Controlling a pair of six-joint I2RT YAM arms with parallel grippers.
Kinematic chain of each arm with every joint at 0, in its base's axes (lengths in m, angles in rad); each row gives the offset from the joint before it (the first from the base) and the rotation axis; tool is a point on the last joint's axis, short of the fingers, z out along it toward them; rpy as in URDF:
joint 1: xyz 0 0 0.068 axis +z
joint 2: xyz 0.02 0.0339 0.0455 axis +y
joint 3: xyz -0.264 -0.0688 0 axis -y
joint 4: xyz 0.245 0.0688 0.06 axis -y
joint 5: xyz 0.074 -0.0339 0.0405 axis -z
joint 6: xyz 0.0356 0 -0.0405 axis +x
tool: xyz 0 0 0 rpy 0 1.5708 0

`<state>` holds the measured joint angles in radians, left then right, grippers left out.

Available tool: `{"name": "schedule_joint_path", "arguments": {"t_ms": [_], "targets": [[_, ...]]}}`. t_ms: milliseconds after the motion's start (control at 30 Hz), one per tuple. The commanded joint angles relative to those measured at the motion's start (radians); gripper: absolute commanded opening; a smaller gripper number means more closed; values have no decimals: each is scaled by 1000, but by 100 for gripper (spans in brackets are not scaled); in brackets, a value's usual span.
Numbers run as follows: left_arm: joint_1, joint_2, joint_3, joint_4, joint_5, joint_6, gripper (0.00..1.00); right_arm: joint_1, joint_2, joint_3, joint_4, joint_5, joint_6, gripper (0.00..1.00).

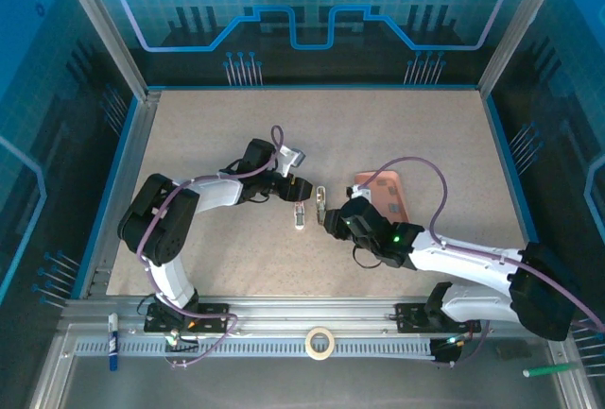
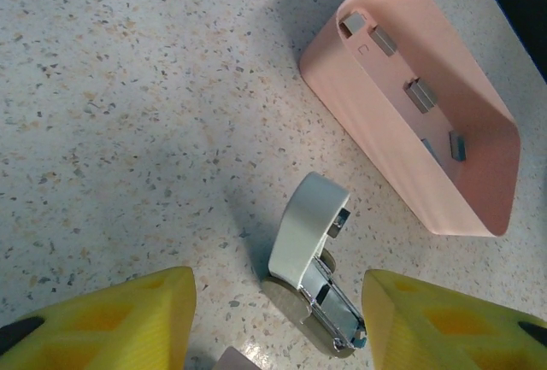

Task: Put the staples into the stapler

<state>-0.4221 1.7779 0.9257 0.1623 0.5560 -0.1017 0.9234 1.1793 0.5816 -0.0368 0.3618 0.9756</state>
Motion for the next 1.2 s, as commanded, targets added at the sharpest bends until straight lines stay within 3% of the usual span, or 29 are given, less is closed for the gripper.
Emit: {"name": "schedule_joint_path", "arguments": {"t_ms": [0,433,867,1033,1167], "targets": [[-3,-25,-21,9,55,33,55,-12,-20,-1,-9,15,0,36],[-10,-115,-72,-15,96,129,55,-13,-4,-8,20,5,17,36],[-80,-147,-78,-177,74,276,55,-12,26,-4,29,-17,23,36],[-90,-155,-74,-228,41,274,54,-12,28,-3,28,-18,23,36],[-93,-189,-57,-262,-27,196,54,-12,28,2,22,-18,22,36]]}}
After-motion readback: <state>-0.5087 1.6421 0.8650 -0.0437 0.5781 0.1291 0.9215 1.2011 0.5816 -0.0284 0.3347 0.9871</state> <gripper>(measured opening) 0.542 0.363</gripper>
